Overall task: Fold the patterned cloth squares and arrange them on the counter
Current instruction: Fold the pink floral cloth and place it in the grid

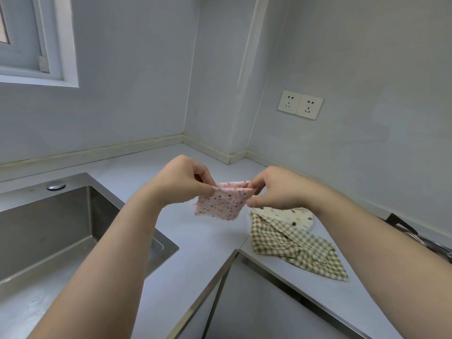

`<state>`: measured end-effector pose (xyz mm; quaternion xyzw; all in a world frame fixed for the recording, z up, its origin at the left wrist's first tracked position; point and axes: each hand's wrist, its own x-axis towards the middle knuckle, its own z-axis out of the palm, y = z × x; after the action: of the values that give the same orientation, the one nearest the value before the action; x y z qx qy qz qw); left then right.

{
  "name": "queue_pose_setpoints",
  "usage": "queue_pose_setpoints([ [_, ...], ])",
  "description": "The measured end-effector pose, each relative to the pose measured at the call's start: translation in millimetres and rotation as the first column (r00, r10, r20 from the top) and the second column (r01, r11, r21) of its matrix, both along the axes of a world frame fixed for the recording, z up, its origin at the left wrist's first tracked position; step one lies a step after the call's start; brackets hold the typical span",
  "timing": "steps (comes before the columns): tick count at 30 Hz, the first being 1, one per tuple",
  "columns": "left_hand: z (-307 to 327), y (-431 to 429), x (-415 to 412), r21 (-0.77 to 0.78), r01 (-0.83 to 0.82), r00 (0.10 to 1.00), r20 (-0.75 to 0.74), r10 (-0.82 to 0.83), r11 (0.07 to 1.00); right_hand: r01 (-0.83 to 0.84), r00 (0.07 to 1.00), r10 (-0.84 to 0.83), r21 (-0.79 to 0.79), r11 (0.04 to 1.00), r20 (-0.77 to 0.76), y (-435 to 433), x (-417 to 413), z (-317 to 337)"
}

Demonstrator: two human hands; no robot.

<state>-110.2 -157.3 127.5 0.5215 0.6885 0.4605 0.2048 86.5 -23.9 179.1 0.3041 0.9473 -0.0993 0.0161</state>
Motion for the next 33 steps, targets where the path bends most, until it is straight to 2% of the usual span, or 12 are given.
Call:
queue_pose_setpoints([
  [2,2.5,3.3,6.8,0.013,-0.029,0.997,-0.073,0.030,0.999,0.086,0.992,-0.089,-0.035,0.996,-0.093,3.7,-2.7,-5.8],
  [4,3.0,7.8,15.6,0.027,-0.047,0.986,-0.159,0.051,0.999,0.208,0.951,-0.239,-0.165,0.964,-0.195,6.9,-9.1,-12.0],
  [6,3.1,11.3,24.6,0.024,-0.052,0.970,-0.236,0.056,0.998,0.261,0.909,-0.325,-0.252,0.932,-0.261,7.7,-14.8,-16.8],
  [9,3.6,13.9,35.4,0.012,-0.041,0.940,-0.337,0.043,0.999,0.275,0.897,-0.320,-0.182,0.944,-0.304,8.0,-17.7,-22.4],
  [16,0.3,20.9,54.2,-0.006,-0.014,0.875,-0.484,0.009,1.000,0.366,0.891,-0.362,-0.037,0.930,-0.274,10.8,-20.2,-26.4],
  [24,-1.7,22.0,56.4,-0.009,-0.027,0.850,-0.526,0.018,1.000,0.324,0.946,-0.324,0.024,0.946,-0.034,6.3,-24.1,-26.1],
  [29,-1.0,21.7,55.0,-0.006,-0.043,0.850,-0.526,0.033,0.999,0.399,0.911,-0.389,0.056,0.915,-0.132,12.0,-25.4,-33.6],
  [33,-0.9,21.2,53.7,-0.007,-0.043,0.863,-0.503,0.033,0.999,0.417,0.904,-0.404,0.084,0.905,-0.138,15.7,-27.1,-35.1],
])
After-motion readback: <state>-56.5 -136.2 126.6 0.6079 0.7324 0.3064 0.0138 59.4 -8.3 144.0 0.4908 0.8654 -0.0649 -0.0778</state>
